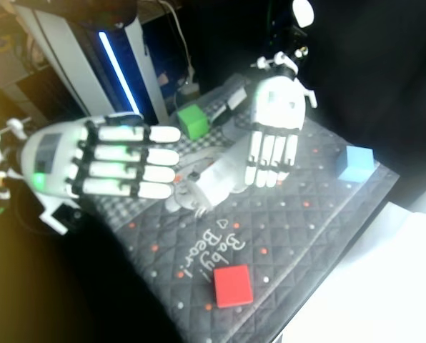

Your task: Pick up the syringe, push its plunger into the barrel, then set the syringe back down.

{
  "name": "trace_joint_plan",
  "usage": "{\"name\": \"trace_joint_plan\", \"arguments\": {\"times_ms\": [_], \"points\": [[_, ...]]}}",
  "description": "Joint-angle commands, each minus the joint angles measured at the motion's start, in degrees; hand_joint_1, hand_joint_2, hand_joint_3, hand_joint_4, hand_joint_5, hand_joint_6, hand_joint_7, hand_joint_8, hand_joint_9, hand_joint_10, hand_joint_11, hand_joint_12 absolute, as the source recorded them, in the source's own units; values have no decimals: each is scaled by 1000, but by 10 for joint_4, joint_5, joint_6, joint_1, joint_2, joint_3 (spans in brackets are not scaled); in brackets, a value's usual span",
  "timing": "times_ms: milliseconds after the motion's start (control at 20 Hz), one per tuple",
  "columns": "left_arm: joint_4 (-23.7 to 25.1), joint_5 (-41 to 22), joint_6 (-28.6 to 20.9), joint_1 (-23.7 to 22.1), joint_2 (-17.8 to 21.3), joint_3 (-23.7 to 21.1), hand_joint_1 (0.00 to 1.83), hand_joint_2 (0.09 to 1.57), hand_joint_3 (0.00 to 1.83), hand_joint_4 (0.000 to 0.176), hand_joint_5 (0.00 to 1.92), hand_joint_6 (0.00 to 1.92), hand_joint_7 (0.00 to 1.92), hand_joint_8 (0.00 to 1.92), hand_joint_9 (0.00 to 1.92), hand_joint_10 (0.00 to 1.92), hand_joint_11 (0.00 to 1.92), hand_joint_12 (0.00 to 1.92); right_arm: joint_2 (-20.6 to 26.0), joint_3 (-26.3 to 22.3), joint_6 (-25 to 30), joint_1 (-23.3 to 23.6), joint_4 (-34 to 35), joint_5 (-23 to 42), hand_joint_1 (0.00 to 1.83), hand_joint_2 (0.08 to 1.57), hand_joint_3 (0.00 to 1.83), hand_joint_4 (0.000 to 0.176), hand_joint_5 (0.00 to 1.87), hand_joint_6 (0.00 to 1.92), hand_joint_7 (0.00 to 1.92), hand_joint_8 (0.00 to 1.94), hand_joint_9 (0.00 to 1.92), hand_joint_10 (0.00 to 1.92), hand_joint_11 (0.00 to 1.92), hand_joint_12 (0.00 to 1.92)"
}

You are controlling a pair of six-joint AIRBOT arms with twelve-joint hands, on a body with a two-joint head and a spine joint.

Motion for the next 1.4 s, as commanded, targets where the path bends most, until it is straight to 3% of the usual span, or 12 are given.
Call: {"name": "trace_joint_plan", "arguments": {"times_ms": [0, 250, 300, 450, 650, 700, 900, 950, 1000, 1050, 1200, 1350], "points": [[-10, -30, -4, -2, -4, 2, 547, 626, 2, 0, 83, 1, 220, 0, 325, 3, 0, 1023, 3, -1, 3, 4, 10, 79, 565, 686, 0, 35, 118, 1, 151, 4, 176, 1, 178, 43], [60, -26, -88, 7, -24, 25, 560, 625, 0, 0, 73, 3, 202, 2, 303, 0, 0, 1018, 3, -1, 3, 4, 10, 84, 523, 769, 10, 15, 116, 2, 167, 4, 196, 5, 204, 48], [69, -25, -100, 10, -28, 32, 546, 610, 0, 0, 104, 5, 224, 4, 315, 3, 0, 950, 3, -1, 3, 3, 11, 86, 504, 773, 8, 40, 132, 6, 178, 5, 198, 4, 198, 44], [71, -20, -100, 12, -29, 34, 548, 613, 1, 0, 64, 0, 193, 0, 263, 0, 0, 862, 3, -1, 3, 3, 11, 86, 504, 759, 0, 58, 138, 6, 170, 0, 203, 5, 198, 42], [80, -15, -100, 12, -31, 35, 530, 618, 3, 3, 61, 0, 196, 0, 272, 0, 2, 904, 3, -1, 3, 3, 11, 88, 470, 780, 7, 49, 121, 0, 165, 5, 188, 1, 180, 33], [81, -16, -100, 12, -32, 35, 726, 728, 7, 0, 167, 6, 279, 6, 380, 16, 133, 886, 3, -1, 3, 3, 11, 88, 460, 808, 14, 15, 135, 5, 184, 10, 210, 9, 208, 44], [84, -14, -100, 9, -32, 37, 998, 952, 1, 0, 377, 2, 478, 3, 590, 13, 327, 958, 3, -1, 3, 3, 11, 89, 446, 827, 13, 22, 129, 1, 186, 5, 209, 4, 211, 44], [84, -13, -100, 7, -32, 39, 1124, 1046, 4, 0, 687, 33, 788, 41, 859, 79, 530, 1056, 3, -1, 3, 3, 11, 90, 439, 802, 1, 10, 141, 5, 190, 6, 223, 9, 230, 51], [85, -13, -100, 6, -32, 39, 1124, 1046, 4, 0, 687, 33, 788, 41, 859, 79, 530, 1056, 3, -2, 3, 3, 11, 90, 439, 802, 1, 10, 141, 5, 190, 6, 223, 9, 230, 51], [85, -12, -100, 4, -32, 40, 1229, 1139, 0, 0, 874, 951, 987, 1074, 1176, 417, 869, 1320, 3, -3, 3, 3, 11, 91, 466, 817, 6, 0, 139, 3, 178, 0, 204, 0, 201, 38], [77, -15, -100, -7, -29, 43, 1240, 1141, 0, 0, 911, 924, 961, 1220, 1004, 1029, 918, 1466, 3, -3, 3, 0, 14, 93, 485, 795, 0, 38, 144, 3, 186, 2, 208, 2, 198, 35], [34, -28, -79, -12, -22, 44, 1278, 1063, 0, 0, 1173, 486, 1051, 1092, 1056, 1098, 947, 1472, 3, -4, 3, -2, 15, 95, 431, 831, 12, 15, 151, 4, 206, 8, 226, 8, 222, 44]]}}
